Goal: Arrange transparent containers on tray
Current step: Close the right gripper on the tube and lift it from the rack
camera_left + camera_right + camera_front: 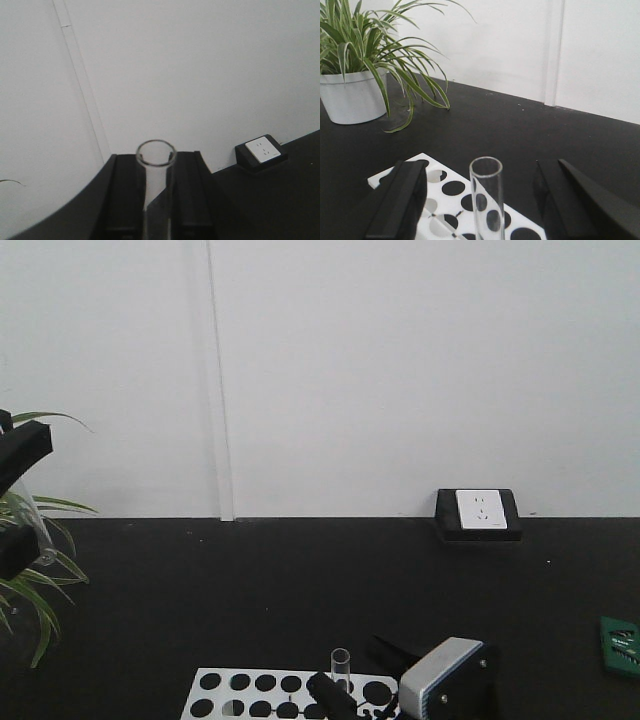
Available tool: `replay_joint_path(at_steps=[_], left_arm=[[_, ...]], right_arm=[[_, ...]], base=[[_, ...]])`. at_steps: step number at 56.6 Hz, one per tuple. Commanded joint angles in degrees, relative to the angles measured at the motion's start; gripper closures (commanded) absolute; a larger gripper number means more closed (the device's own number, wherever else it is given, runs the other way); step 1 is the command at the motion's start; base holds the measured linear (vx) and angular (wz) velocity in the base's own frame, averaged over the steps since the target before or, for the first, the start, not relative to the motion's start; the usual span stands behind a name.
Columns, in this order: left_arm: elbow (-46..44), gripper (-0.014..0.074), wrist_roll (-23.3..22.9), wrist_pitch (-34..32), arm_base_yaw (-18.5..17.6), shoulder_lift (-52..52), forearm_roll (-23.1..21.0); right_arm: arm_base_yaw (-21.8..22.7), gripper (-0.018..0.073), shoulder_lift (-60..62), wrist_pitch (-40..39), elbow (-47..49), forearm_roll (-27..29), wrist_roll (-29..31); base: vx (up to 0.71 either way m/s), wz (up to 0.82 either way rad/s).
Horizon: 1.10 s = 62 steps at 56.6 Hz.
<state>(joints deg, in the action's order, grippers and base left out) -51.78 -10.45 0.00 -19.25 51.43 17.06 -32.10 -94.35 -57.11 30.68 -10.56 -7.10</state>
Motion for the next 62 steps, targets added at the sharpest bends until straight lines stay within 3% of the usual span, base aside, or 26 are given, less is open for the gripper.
replay_joint_path(at_steps=[1, 18, 24, 28, 38, 40, 53, 62], left_arm=[[-1.92, 0.0596, -0.08, -3.95, -0.28, -0.69, -0.60], [-1.92, 0.0596, -0.08, -3.95, -0.28, -0.69, -0.60], [-1.92, 0.0596, -0.08, -3.95, -0.28, -0.69, -0.60], [-1.92, 0.0596, -0.08, -3.94, -0.28, -0.69, -0.53], [-1.92, 0.0596, -0.08, -3.94, -0.28, -0.69, -0.53], [-1.92, 0.0596, -0.08, -3.94, -0.28, -0.69, -0.53], [-1.92, 0.0596, -0.08, -3.89, -0.28, -0.69, -0.53], [-1.92, 0.0596, -0.08, -3.31, -0.28, -0.69, -0.59]], right_arm=[[0.04, 0.0055, 0.23, -3.66, 2.97, -0.36, -0.56], [0.04, 0.0057, -5.34, -3.99, 7.14, -0.41, -1.13], [0.04, 0.0105, -5.93, -4.75, 7.38, -0.41, -1.13], [0.04, 0.0193, -5.93, -5.08, 7.38, -0.41, -1.13], [0.04, 0.0540, -5.93, -5.27, 7.38, -0.41, -1.13], [0.04, 0.0575, -5.93, -5.27, 7.38, -0.41, -1.13], [0.04, 0.0571, -2.00, -4.71, 7.38, -0.41, -1.13], [0.04, 0.0569, 7.01, 1.04, 7.38, -0.17, -1.13]], base=[[0.00, 0.00], [0.00, 0.00], [0.00, 0.00], [0.00, 0.00], [0.00, 0.00], [0.00, 0.00], [0.00, 0.00], [0.00, 0.00]])
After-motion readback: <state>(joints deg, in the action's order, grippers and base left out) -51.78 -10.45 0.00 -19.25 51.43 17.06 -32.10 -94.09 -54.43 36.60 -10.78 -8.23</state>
